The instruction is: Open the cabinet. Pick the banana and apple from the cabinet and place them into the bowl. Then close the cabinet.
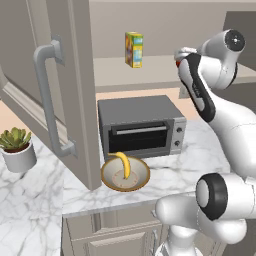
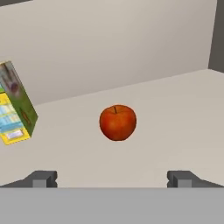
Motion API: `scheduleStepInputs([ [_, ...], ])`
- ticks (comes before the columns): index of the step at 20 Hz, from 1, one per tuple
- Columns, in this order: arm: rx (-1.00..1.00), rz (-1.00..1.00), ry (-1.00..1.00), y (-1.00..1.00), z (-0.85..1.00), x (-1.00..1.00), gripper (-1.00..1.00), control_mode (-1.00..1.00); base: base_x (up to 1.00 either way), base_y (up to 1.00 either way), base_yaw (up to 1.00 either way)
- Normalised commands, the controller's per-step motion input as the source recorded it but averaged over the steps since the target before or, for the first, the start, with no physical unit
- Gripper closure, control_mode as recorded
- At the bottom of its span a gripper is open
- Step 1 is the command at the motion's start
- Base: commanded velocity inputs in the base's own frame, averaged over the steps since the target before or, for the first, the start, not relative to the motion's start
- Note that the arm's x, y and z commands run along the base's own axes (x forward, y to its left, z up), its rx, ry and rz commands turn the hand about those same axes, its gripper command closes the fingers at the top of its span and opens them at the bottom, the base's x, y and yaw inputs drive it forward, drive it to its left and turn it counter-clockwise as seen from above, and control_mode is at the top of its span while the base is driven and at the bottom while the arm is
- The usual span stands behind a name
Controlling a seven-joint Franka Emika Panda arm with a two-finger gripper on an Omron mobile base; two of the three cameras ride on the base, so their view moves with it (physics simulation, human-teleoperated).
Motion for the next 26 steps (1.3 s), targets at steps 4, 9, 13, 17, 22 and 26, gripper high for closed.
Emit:
scheduleStepInputs([
  [4, 0.0, 0.0, -0.03, -0.01, -0.13, 0.36, -1.0, -1.0, 0.0, 0.0, 0.0],
  [9, 0.0, 0.0, -0.01, -0.05, -0.13, 0.42, -1.0, -1.0, 0.0, 0.0, 0.0],
  [13, 0.0, 0.0, 0.0, -0.14, -0.08, 0.44, -1.0, -1.0, 0.0, 0.0, 0.0],
  [17, 0.0, 0.0, -0.01, -0.17, -0.08, 0.44, -1.0, -1.0, 0.0, 0.0, 0.0],
  [22, 0.0, 0.0, 0.0, -0.04, -0.12, 0.44, -1.0, -1.0, 0.0, 0.0, 0.0],
  [26, 0.0, 0.0, 0.0, 0.0, -0.19, 0.42, -1.0, -1.0, 0.0, 0.0, 0.0],
])
